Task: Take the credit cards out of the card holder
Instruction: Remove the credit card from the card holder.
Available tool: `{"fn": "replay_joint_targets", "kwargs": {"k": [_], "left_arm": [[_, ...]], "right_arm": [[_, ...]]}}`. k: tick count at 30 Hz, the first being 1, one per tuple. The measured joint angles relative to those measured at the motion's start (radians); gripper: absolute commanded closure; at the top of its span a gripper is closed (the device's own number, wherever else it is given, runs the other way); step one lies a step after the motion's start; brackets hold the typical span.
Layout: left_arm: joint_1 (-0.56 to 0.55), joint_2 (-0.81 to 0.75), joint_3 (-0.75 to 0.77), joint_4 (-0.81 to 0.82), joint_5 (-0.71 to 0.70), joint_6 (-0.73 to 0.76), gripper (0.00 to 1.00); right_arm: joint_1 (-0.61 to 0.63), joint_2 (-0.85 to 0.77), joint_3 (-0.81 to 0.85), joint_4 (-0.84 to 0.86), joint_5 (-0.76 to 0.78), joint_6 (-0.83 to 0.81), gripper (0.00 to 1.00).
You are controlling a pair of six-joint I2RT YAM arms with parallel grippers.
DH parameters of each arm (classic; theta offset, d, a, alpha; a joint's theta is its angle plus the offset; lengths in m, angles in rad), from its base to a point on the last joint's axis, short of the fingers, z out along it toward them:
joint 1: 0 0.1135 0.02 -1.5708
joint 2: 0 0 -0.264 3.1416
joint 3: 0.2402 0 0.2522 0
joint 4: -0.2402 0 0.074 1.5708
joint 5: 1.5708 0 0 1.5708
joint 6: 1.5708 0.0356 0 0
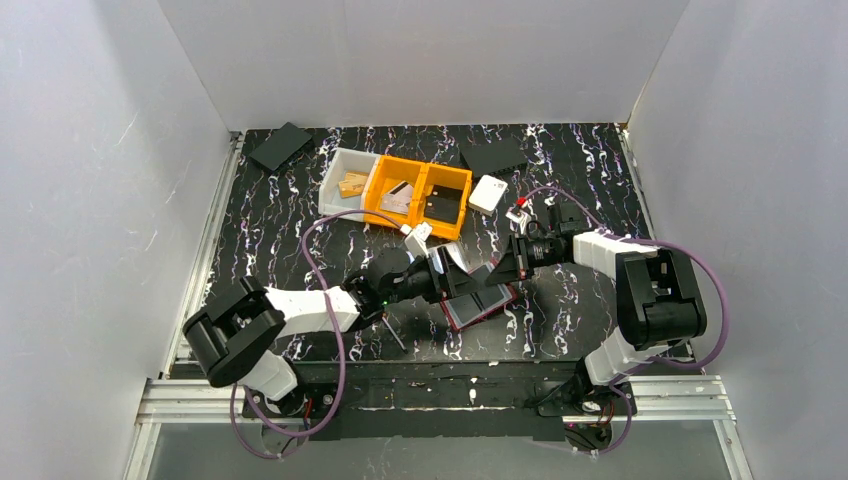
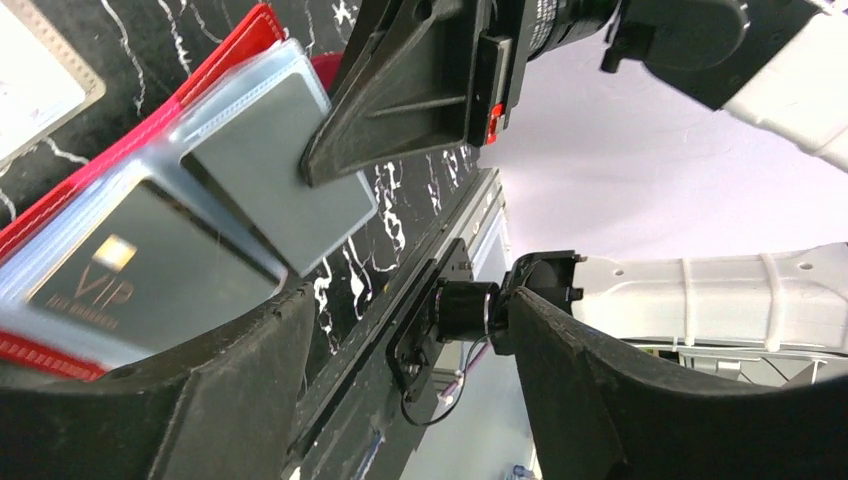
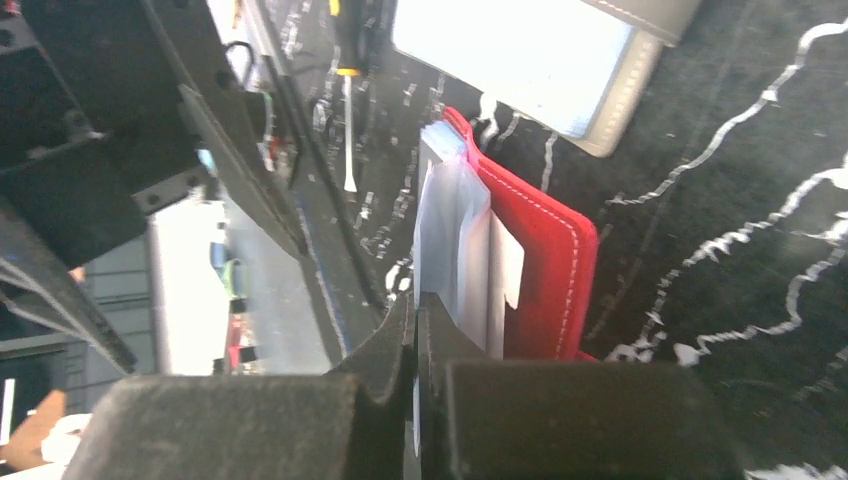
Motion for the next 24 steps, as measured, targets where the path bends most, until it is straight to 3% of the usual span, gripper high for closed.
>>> {"fn": "replay_joint_targets", "kwargs": {"k": [10, 24], "left_arm": [[0.000, 0.062, -0.032, 0.151, -0.055, -0.026, 0.34], [-0.002, 0.112, -0.049, 0.186, -0.096, -0.035, 0.45]], "right_arm": [[0.000, -0.017, -0.056, 0.181, -0.141, 0.196, 0.99], [0.000, -0.019, -0.068, 0.244, -0.196, 0.262, 0.99]]}}
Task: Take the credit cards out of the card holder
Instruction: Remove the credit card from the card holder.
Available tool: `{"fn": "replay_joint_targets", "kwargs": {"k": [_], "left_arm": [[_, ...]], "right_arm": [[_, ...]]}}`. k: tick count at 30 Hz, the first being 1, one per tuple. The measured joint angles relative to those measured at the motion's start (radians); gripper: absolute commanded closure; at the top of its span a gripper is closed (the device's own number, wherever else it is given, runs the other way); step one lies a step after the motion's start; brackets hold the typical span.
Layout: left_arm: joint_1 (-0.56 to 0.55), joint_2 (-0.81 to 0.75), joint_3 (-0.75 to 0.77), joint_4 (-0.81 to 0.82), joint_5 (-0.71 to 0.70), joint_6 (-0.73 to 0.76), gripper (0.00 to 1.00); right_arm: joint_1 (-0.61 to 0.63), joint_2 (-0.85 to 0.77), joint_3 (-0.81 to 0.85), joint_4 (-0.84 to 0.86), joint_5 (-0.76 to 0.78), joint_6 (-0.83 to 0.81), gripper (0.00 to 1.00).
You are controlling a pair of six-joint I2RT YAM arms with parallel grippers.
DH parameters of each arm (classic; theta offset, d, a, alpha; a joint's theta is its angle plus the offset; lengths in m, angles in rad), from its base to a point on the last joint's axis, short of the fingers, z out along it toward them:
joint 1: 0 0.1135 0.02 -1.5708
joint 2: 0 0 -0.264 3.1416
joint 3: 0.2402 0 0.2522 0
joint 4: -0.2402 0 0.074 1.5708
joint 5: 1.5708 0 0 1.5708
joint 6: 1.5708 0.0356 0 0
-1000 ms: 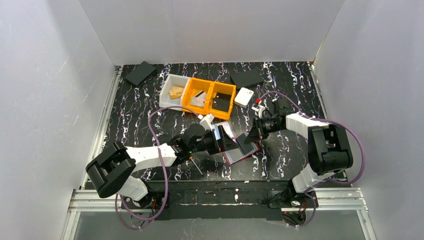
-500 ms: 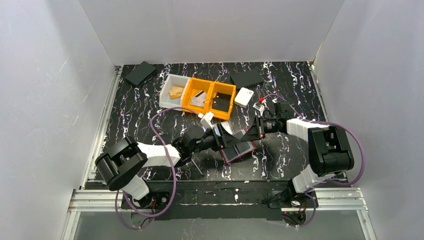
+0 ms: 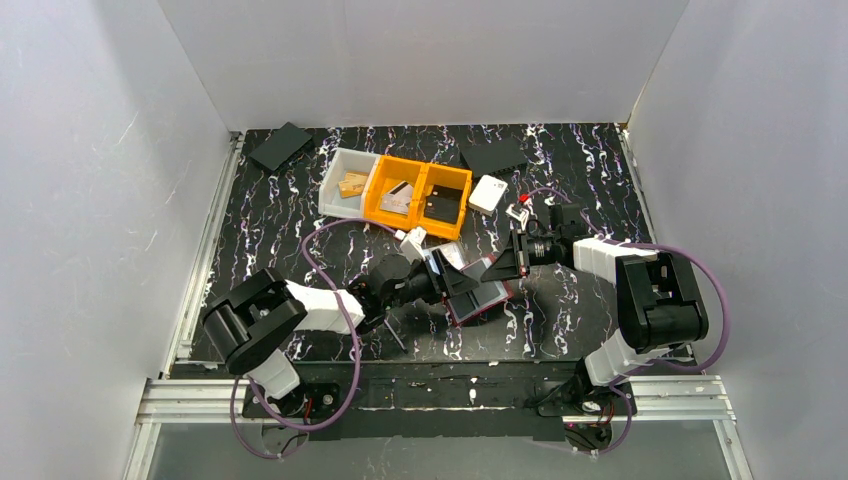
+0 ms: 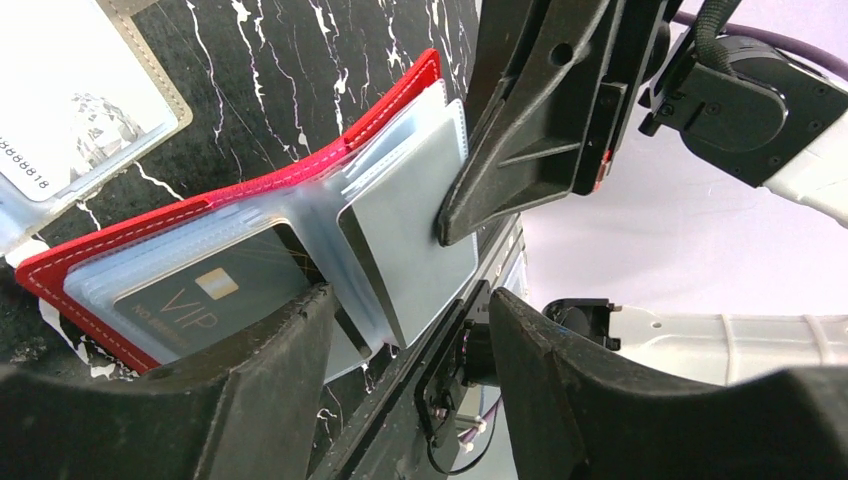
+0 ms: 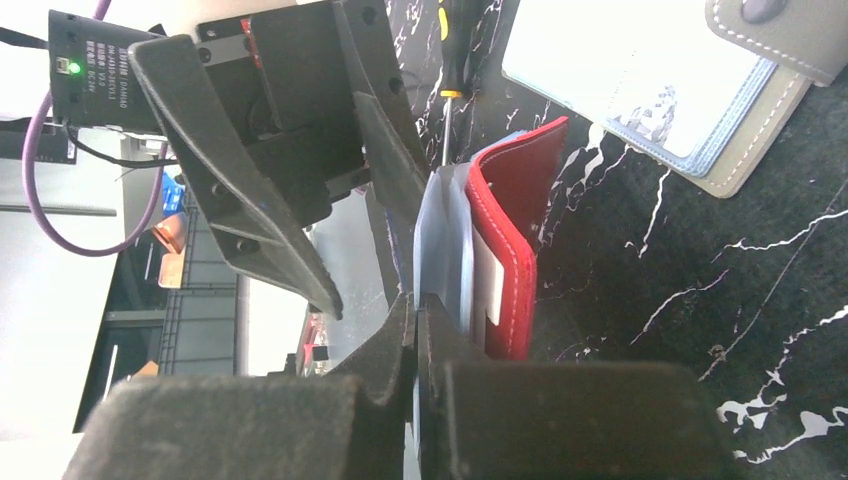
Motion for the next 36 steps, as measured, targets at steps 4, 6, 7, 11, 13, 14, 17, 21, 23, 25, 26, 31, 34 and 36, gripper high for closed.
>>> {"fn": "replay_joint_targets", "kwargs": {"k": [4, 6, 7, 11, 13, 14, 17, 21, 23, 25, 26, 31, 34, 36], "left_arm": [[0.000, 0.019, 0.001, 0.014, 0.000, -0.002, 0.54], [0.000, 0.030, 0.002, 0.027, 0.000, -0.005, 0.57], [0.000, 0.036, 0.002, 0.034, 0.000, -0.007, 0.59], [0.000, 0.066, 0.002, 0.072, 0.001, -0.019, 0.67], [0.000, 0.076, 0.002, 0.096, 0.003, -0.024, 0.69], [0.000, 0.077, 0.002, 0.105, 0.005, -0.026, 0.71], [0.000, 0.078, 0.002, 0.129, 0.006, -0.031, 0.75], [0.000, 0.078, 0.002, 0.142, 0.007, -0.034, 0.77], [0.000, 0.079, 0.002, 0.145, 0.008, -0.034, 0.81], [0.000, 0.084, 0.002, 0.153, 0.008, -0.039, 0.97], [0.000, 0.090, 0.001, 0.158, 0.008, -0.043, 1.00], [0.005, 0.099, -0.023, 0.238, 0.008, -0.060, 1.00], [0.010, 0.099, -0.048, 0.278, 0.010, -0.060, 1.00], [0.014, 0.099, -0.063, 0.303, 0.018, -0.058, 1.00]], "right_arm": [[0.000, 0.000, 0.000, 0.010, -0.008, 0.010, 0.99], [0.000, 0.000, -0.001, 0.013, -0.015, 0.013, 0.99], [0.000, 0.000, -0.001, 0.014, -0.018, 0.014, 0.99], [-0.001, 0.000, -0.001, 0.016, -0.027, 0.017, 0.99], [-0.001, 0.000, -0.001, 0.017, -0.031, 0.017, 0.99], [-0.001, 0.000, -0.001, 0.019, -0.034, 0.018, 0.99], [-0.001, 0.000, -0.001, 0.026, -0.045, 0.024, 0.99], [-0.001, 0.000, -0.001, 0.031, -0.059, 0.035, 0.99], [-0.001, 0.000, -0.001, 0.031, -0.063, 0.035, 0.99], [-0.001, 0.000, -0.001, 0.031, -0.066, 0.036, 0.99], [-0.001, 0.000, -0.001, 0.033, -0.066, 0.036, 0.99], [-0.005, 0.004, -0.001, 0.051, -0.063, 0.037, 0.88], [0.002, 0.004, -0.001, 0.055, -0.070, 0.039, 0.78], [0.009, 0.004, -0.001, 0.057, -0.071, 0.041, 0.73]]}}
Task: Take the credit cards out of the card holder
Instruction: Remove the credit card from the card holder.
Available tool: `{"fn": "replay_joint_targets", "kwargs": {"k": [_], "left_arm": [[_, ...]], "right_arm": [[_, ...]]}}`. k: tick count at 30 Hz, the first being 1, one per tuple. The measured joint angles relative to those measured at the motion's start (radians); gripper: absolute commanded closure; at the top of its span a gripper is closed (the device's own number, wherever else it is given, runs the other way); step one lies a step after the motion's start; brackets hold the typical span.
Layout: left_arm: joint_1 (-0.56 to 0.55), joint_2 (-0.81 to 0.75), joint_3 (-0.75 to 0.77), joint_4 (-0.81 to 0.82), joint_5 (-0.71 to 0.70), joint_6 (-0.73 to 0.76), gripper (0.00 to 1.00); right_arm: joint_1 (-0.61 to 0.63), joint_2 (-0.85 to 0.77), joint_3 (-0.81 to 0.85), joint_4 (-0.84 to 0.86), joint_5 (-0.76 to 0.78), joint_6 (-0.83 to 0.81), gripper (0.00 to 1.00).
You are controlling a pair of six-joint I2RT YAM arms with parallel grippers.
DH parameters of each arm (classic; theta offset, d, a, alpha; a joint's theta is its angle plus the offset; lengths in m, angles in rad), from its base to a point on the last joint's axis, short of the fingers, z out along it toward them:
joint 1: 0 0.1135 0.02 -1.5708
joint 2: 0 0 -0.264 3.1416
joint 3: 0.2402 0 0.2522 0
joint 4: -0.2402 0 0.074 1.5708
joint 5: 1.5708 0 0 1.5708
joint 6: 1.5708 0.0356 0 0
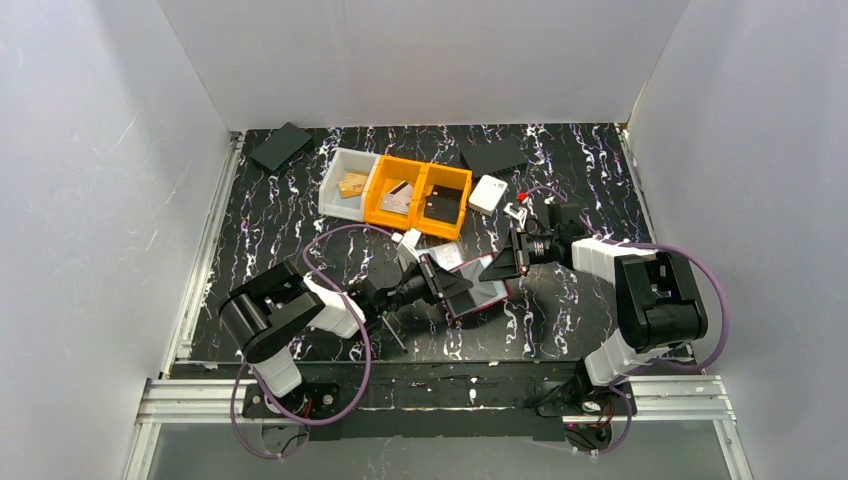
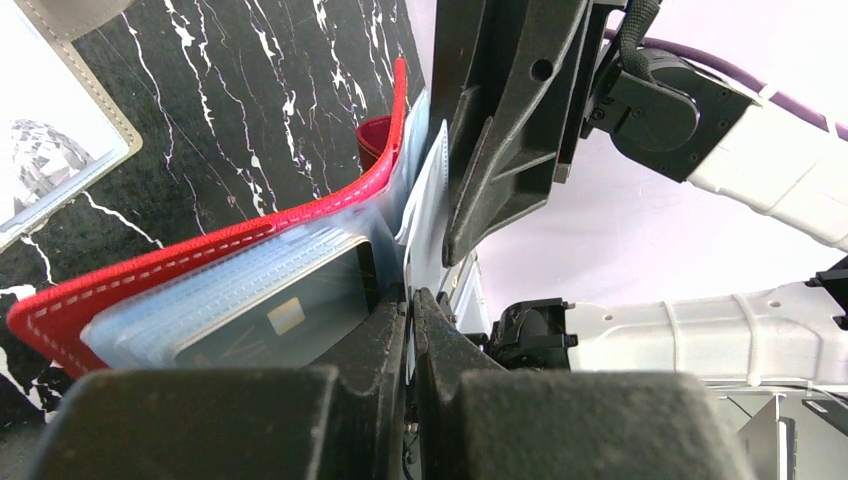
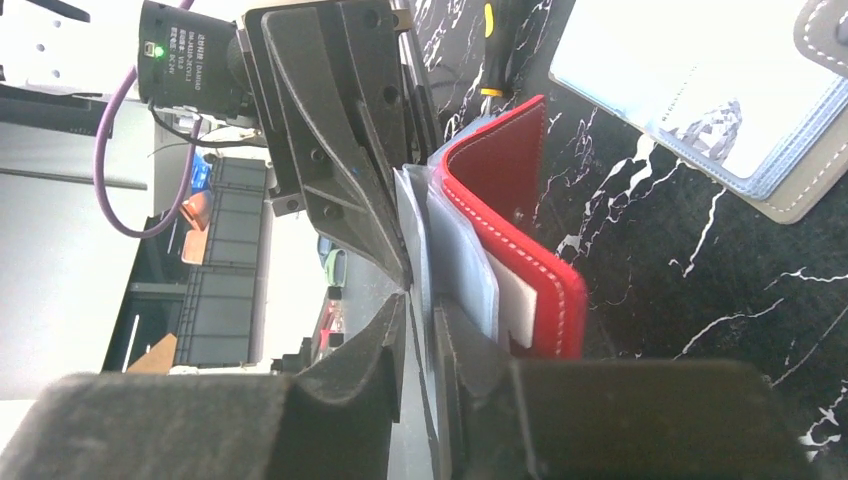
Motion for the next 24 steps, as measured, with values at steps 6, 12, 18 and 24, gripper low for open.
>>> {"fn": "replay_joint_targets", "kwargs": {"k": [6, 12, 18, 24], "left_arm": [[0.018, 0.000, -0.014, 0.023, 0.036, 0.009, 1.00], [0.033, 0.011, -0.022, 0.062, 0.071, 0.007, 1.00], [0.041, 0.011, -0.029, 0.086, 0.092, 0.004, 0.76], [0.058, 0.008, -0.055, 0.087, 0.101, 0.004, 0.64]], "right_arm": [[0.001, 0.000, 0.000, 0.003, -0.027, 0.000, 0.66], [0.001, 0.000, 0.000, 0.003, -0.039, -0.006, 0.91], [0.001, 0.000, 0.000, 0.006, -0.048, -0.007, 0.99], [0.001, 0.001, 0.000, 0.006, -0.053, -0.010, 0.99]]}}
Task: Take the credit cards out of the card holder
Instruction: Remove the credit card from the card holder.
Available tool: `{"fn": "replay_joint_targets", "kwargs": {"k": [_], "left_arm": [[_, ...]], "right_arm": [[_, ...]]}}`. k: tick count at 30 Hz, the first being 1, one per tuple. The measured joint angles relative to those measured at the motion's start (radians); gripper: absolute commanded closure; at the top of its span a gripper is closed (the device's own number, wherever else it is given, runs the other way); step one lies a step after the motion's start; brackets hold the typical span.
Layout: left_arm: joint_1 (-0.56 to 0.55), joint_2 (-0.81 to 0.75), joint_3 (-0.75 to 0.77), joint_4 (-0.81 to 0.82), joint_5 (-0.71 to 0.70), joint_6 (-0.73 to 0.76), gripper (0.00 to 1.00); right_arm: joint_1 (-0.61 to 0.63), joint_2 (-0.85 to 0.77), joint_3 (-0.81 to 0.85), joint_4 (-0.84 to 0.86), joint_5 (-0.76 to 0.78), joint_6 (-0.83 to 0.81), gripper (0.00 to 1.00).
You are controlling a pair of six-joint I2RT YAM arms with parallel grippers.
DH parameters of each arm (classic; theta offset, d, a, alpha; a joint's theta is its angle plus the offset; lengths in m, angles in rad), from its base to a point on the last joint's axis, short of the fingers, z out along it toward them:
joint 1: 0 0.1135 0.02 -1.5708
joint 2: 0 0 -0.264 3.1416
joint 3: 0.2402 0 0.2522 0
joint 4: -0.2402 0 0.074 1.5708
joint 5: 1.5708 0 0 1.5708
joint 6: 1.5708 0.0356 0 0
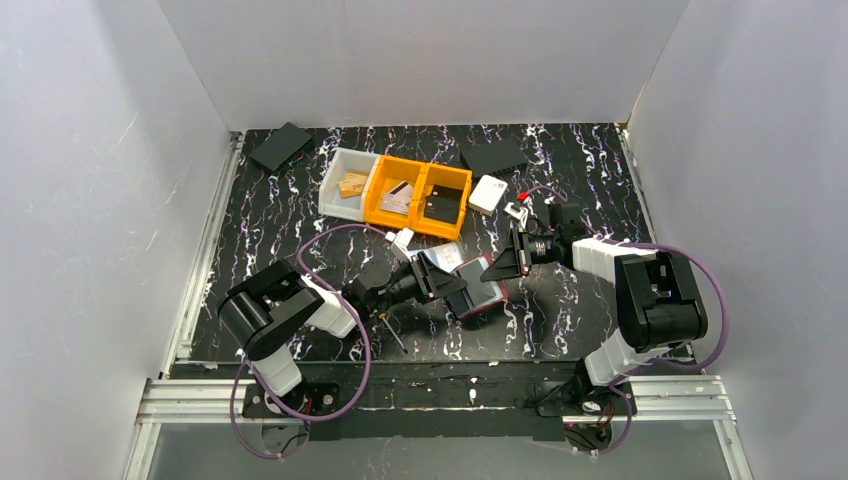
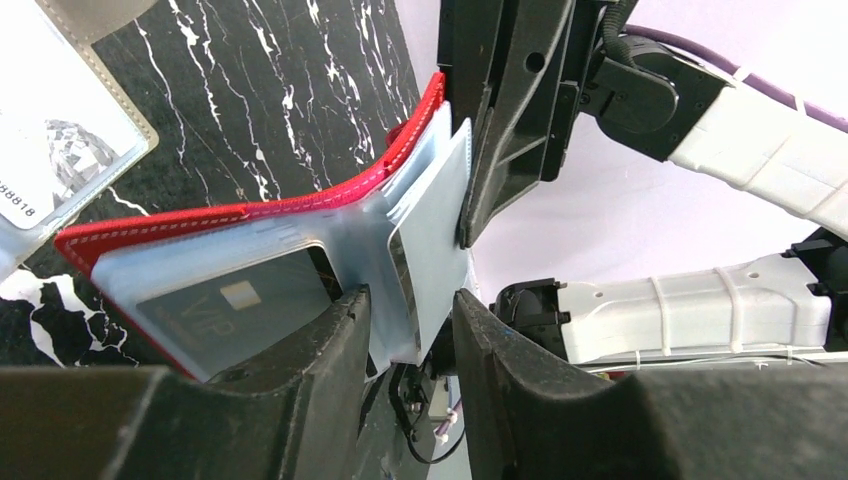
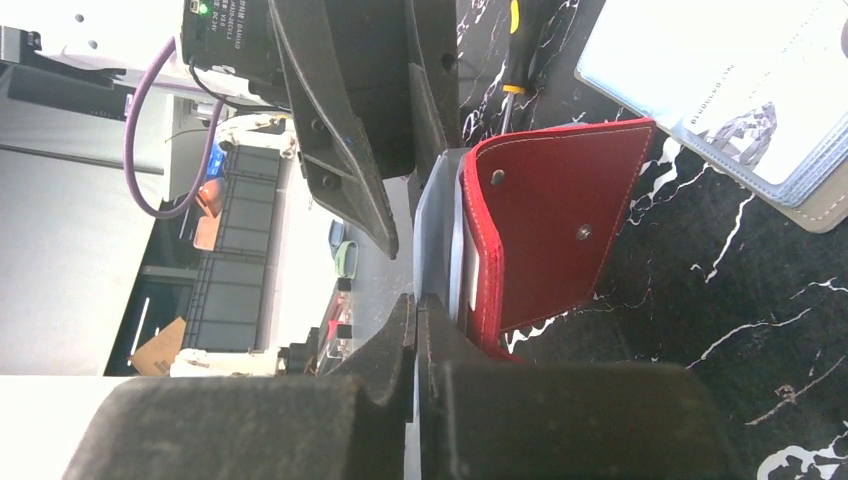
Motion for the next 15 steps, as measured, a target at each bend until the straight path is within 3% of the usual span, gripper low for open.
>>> {"fn": "replay_joint_targets", "kwargs": {"k": [10, 15], "left_arm": [[0.006, -0.008, 0.000, 0.028, 0.018, -0.009, 0.62], [0.007, 0.014, 0.004, 0.052, 0.021, -0.028, 0.73]], "right_arm": [[0.000, 0.002, 0.000, 0.000, -0.024, 0.000, 0.99], [0.000, 0.017, 0.000, 0.000, -0.033, 0.000, 0.99]]}}
